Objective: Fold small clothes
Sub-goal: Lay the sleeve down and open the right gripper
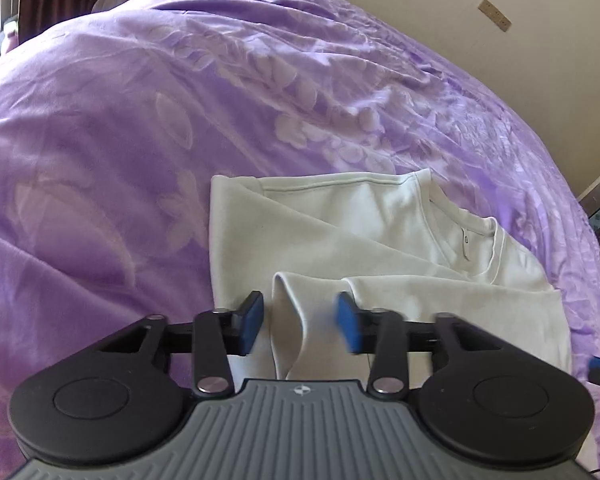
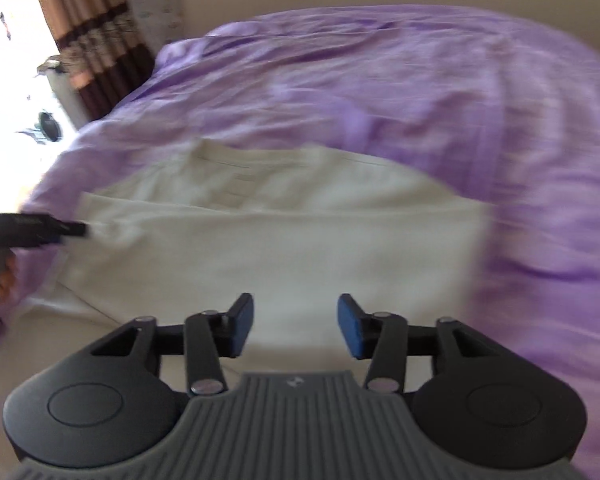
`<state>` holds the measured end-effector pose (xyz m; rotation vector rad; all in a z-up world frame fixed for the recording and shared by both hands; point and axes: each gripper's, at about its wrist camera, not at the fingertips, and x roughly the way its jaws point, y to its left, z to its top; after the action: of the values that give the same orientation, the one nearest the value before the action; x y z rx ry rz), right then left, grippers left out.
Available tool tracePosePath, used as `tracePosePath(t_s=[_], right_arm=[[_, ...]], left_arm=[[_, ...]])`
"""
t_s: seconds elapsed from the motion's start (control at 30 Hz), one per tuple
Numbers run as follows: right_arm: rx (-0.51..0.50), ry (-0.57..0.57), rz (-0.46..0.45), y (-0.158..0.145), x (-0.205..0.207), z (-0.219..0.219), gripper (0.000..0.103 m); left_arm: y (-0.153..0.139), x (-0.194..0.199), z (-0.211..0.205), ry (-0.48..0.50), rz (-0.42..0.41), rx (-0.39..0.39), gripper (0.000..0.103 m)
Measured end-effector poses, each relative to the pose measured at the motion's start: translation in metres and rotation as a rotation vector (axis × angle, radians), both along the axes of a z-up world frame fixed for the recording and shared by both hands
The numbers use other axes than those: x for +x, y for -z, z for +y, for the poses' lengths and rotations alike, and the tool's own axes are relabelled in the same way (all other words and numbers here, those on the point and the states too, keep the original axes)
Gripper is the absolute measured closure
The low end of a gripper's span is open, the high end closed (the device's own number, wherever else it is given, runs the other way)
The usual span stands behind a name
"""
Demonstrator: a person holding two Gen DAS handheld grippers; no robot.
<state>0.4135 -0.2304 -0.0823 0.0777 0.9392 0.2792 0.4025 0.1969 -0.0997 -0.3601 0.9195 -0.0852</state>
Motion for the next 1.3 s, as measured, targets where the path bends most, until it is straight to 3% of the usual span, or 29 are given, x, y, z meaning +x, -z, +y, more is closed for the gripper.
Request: tracePosePath(t_s=[0.07, 0.1, 0.2, 0.33, 0.37, 0.4, 0.43, 0.47, 0.57, 0.8, 0.93, 1.0, 1.07, 1.17, 1.3], right_arm=[[-0.04, 0.032, 0.019, 0.005, -0.015, -0.033, 0.057], [-0.056, 0.043, 0.033, 0.009, -0.021, -0.044, 0.057], [-0.095, 0.036, 0.064, 0.027, -0.034, -0.061, 0.053], [-0.201, -0.038, 0.07, 0.048, -0.037, -0.046, 0.052], [-0.236, -0.052, 0.072, 0.052, -0.037, -0.041, 0.057], [-0.271, -0.062, 0.071, 0.055, -0.037, -0.035, 0.081], [-0.299, -0.059, 0.053, 0.054, -0.037, -0.033, 0.095], [-0.304, -0.048, 0.042, 0.051, -0.038, -0.035, 0.1], [-0.221, 0.004, 0.024, 0.041, -0.039, -0.052, 0.101], [-0.16, 0.014, 0.076, 0.058, -0.04, -0.061, 0.101], [-0.151, 0.017, 0.098, 0.063, -0.039, -0.064, 0.102], [-0.158, 0.016, 0.11, 0.064, -0.038, -0.063, 0.102], [-0.163, 0.02, 0.117, 0.064, -0.037, -0.063, 0.101], [-0.176, 0.04, 0.136, 0.054, -0.039, -0.067, 0.1], [-0.199, 0.034, 0.095, 0.02, -0.054, -0.076, 0.099]], left_arm=[[-0.003, -0.002, -0.006, 0.009, -0.026, 0.051, 0.098], [-0.006, -0.004, -0.008, 0.013, -0.036, 0.066, 0.1], [-0.02, -0.01, -0.013, 0.018, -0.061, 0.08, 0.101], [-0.047, -0.015, -0.022, 0.021, -0.081, 0.114, 0.101], [-0.057, -0.017, -0.024, 0.023, -0.093, 0.116, 0.101], [-0.067, -0.019, -0.026, 0.029, -0.105, 0.122, 0.101], [-0.077, -0.02, -0.028, 0.032, -0.111, 0.136, 0.101], [-0.085, -0.021, -0.03, 0.035, -0.115, 0.154, 0.101], [-0.09, -0.019, -0.032, 0.038, -0.113, 0.229, 0.101], [-0.013, -0.002, -0.027, 0.021, 0.004, 0.289, 0.101], [0.007, -0.004, -0.024, 0.024, 0.023, 0.308, 0.101], [0.009, -0.003, -0.024, 0.03, 0.039, 0.332, 0.101], [0.007, -0.002, -0.02, 0.021, 0.084, 0.336, 0.093], [-0.005, -0.006, -0.012, 0.01, 0.139, 0.375, 0.092], [-0.039, -0.029, -0.007, 0.053, 0.097, 0.377, 0.092]])
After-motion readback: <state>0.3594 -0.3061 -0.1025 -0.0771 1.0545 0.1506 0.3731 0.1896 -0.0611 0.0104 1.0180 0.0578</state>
